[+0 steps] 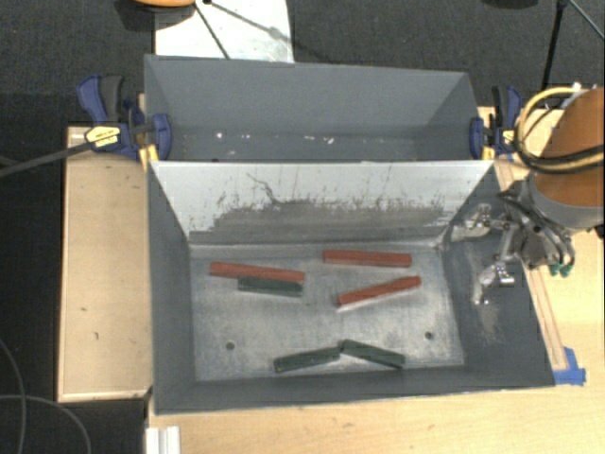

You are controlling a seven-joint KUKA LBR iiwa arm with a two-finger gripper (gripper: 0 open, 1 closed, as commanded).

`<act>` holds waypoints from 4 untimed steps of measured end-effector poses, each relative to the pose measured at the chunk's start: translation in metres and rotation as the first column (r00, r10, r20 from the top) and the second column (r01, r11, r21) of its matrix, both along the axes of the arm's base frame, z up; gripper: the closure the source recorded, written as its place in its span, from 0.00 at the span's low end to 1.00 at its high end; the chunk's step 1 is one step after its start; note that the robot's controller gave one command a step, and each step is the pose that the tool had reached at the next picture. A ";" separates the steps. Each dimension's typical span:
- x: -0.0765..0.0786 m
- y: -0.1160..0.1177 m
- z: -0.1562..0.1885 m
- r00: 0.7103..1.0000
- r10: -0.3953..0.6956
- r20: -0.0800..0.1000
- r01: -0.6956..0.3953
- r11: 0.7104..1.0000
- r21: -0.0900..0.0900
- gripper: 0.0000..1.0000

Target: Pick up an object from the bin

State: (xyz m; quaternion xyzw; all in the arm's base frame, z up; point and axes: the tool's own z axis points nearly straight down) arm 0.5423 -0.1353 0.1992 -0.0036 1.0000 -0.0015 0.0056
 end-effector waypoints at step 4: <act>0.051 0.064 -0.118 1.000 0.007 -0.009 -0.007 1.000 0.003 1.00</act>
Offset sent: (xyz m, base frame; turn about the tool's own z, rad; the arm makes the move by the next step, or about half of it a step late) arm 0.0420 0.0256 -0.0872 0.0971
